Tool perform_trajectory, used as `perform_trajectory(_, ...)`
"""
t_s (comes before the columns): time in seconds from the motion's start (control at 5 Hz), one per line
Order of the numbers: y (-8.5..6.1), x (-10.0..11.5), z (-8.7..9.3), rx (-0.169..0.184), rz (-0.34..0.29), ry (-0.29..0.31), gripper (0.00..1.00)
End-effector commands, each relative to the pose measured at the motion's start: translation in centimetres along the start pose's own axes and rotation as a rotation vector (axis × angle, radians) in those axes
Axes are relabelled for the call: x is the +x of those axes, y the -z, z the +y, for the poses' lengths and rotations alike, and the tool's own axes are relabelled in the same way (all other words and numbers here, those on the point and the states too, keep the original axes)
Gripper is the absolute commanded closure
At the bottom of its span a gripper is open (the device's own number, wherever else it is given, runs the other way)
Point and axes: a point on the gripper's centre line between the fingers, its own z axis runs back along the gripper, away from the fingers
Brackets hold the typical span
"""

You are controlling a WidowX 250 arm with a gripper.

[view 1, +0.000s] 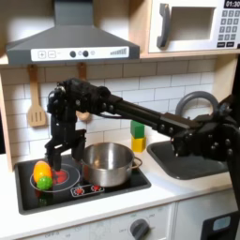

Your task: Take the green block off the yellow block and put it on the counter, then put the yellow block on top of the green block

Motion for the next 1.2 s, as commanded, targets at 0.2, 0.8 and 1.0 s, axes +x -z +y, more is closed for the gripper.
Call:
perform_trajectory(0.2, 0.2, 1.2, 1.1, 0.015, -0.032, -0.038, 0.0)
perform_trajectory(0.8, 0.5, 3.4, 2.4, 0.043, -0.059, -0.07, 0.0)
perform_trajectory(1.0, 0.6, 3.4, 3.5, 0.062, -0.04, -0.074, 0.0)
